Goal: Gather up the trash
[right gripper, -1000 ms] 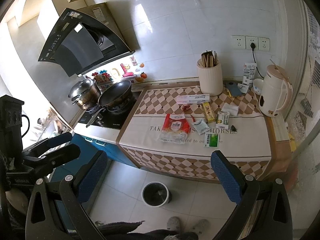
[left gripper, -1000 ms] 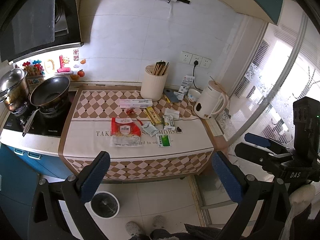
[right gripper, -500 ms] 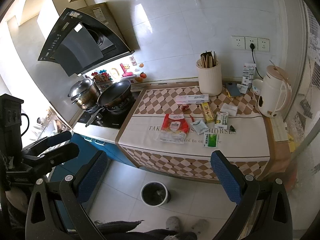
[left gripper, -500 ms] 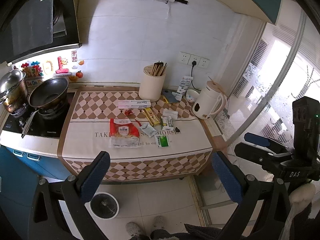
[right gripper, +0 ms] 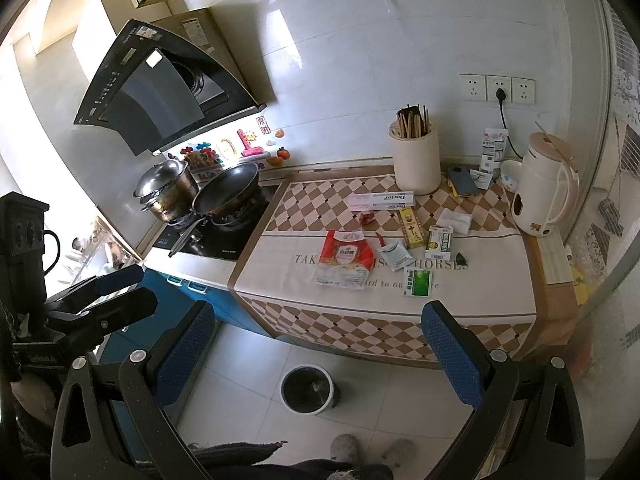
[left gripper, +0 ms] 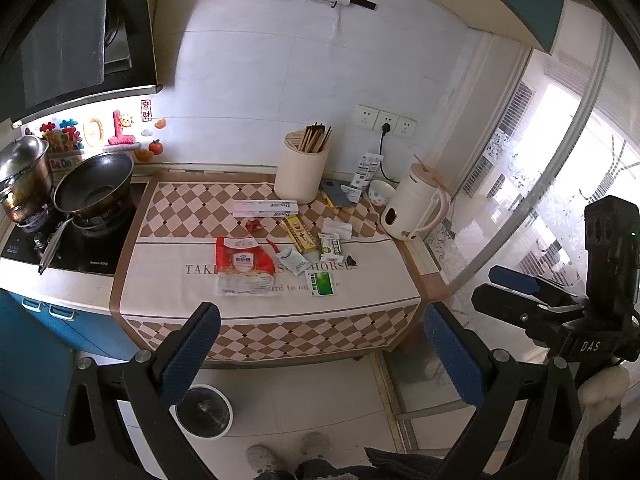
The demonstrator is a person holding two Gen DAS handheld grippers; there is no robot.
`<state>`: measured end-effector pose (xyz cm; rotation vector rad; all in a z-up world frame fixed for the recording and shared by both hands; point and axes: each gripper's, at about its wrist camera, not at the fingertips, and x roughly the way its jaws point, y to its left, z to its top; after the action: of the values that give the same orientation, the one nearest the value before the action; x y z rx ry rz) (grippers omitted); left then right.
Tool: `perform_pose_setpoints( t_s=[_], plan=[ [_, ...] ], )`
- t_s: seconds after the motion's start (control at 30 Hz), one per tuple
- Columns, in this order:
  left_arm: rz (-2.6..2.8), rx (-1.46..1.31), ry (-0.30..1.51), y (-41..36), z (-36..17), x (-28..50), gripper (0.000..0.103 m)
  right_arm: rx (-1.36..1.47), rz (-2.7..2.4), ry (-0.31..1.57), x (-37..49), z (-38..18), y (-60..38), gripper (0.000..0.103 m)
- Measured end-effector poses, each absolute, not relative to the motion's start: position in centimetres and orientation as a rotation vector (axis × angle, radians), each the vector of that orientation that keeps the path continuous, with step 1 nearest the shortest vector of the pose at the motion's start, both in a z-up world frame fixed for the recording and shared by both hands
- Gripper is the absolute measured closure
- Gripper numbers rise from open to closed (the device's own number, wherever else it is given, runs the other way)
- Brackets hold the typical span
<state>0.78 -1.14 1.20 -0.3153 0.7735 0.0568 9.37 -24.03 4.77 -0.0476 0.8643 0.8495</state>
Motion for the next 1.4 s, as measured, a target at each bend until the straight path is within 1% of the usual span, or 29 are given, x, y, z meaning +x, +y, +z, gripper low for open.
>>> perform_pose_setpoints(
  t_s=[0.67,0.87,1.0,1.07,1.2,1.4],
  plan=[
    [0.048,-0.315,0.775,-1.6,0.9,1.1,0.000,-0.042,0.851,0.871,9.7,5.0,-23.9,0.000],
    [0.059,-0.313,0.774,-1.8,0.8,1.0,0.000,-0.043,0.841,0.878,9.7,4.7,-22.1,0.000],
    [0.233,-0.216,0.765,-1.8,0.1,2.4,0.000,-0.019,0.820,0.873,9.9,4.4,-21.3,0.000],
    [0.346,-0.155,0.759,-1.8,-0.8,4.0,0.000,0.004,0.774,0.856,10.5,4.0,-21.0,0.000],
    [0.460,-0.163,0.813,-1.0,-4.1,8.5,0.000,0.032,0.658,0.838,13.1,2.3,-20.6,0.000],
    [0.537,-0.236,0.979,1.1,-11.6,16.6,0.000,0.090,0.515,0.973,21.4,-4.0,-21.4,0.000]
  ],
)
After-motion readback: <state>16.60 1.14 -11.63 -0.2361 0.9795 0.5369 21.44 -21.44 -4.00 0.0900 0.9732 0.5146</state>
